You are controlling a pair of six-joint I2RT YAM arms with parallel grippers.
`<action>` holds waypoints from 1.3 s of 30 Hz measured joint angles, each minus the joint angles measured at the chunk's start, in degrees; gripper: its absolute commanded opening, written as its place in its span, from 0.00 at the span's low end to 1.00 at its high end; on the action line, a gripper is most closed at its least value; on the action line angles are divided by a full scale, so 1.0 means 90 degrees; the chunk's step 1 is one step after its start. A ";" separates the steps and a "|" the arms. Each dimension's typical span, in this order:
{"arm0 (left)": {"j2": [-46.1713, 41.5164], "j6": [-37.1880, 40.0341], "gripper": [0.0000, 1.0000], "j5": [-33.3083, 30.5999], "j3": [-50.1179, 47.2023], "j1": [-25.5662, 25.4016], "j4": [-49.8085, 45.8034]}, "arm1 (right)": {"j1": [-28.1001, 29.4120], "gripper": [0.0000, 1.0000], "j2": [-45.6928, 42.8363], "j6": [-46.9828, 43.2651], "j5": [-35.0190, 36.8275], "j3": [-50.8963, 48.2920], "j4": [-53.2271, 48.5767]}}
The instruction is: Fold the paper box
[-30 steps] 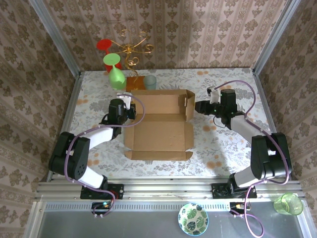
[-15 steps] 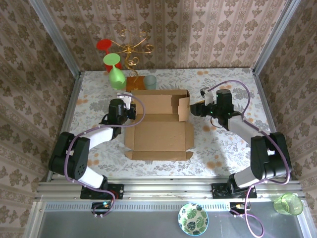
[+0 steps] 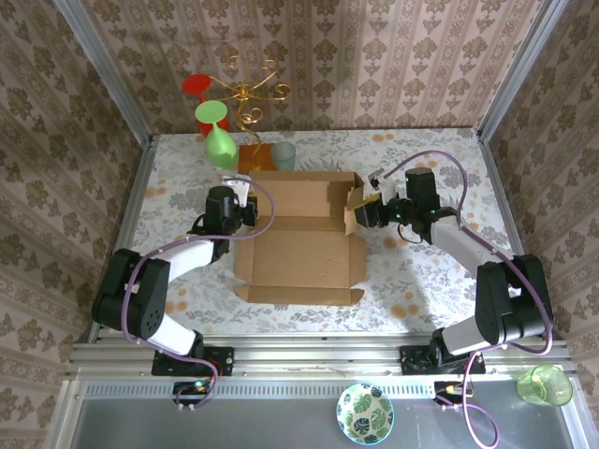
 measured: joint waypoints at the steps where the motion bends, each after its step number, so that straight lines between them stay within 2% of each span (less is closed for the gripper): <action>1: 0.0000 0.0010 0.00 0.0002 0.0010 0.0000 -0.0012 | 0.0027 0.54 0.0000 -0.0051 -0.0024 0.0012 -0.0090; 11: 0.0000 0.0044 0.00 0.0053 0.0012 0.0000 -0.0036 | 0.0080 0.55 0.0015 -0.0206 0.0051 0.0041 -0.0209; 18: 0.0000 0.0085 0.00 0.0092 0.0012 0.0000 -0.0036 | 0.0318 0.55 0.0287 -0.0046 0.0578 0.0112 0.0352; 23: 0.0000 0.0092 0.00 0.0083 0.0012 0.0005 -0.0036 | 0.0661 0.52 0.0476 0.0148 0.1188 0.0119 0.0804; 32: -0.0002 0.0090 0.00 -0.0007 0.0012 0.0010 -0.0032 | 0.1270 0.49 0.0687 0.0517 0.3036 0.0119 0.1608; 35: -0.0002 0.0090 0.00 -0.0039 0.0012 0.0005 -0.0034 | 0.1477 0.43 0.0855 0.0610 0.3626 0.0134 0.1821; 39: -0.0002 0.0092 0.00 -0.0126 0.0005 0.0005 -0.0036 | 0.1598 0.22 0.1178 0.0826 0.4233 0.0308 0.1955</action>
